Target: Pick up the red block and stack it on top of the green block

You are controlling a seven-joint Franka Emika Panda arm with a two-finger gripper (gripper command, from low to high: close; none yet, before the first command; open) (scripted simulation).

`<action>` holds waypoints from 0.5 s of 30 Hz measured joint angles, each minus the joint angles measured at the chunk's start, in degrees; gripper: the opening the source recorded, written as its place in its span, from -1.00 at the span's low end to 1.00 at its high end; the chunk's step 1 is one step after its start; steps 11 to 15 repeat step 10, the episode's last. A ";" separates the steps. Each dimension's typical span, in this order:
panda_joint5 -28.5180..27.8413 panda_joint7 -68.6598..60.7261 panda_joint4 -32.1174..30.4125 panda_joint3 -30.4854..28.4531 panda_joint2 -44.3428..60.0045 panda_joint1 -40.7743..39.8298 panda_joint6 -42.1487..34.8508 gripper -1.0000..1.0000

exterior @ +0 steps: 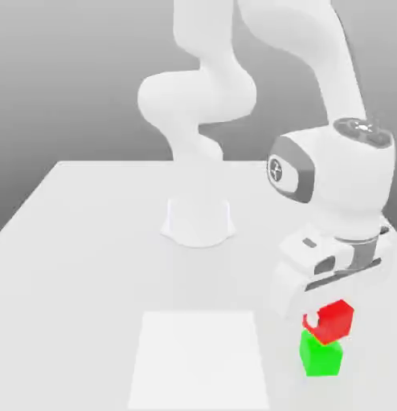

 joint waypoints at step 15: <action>2.33 -1.66 -0.31 0.77 -6.94 -0.34 -6.55 1.00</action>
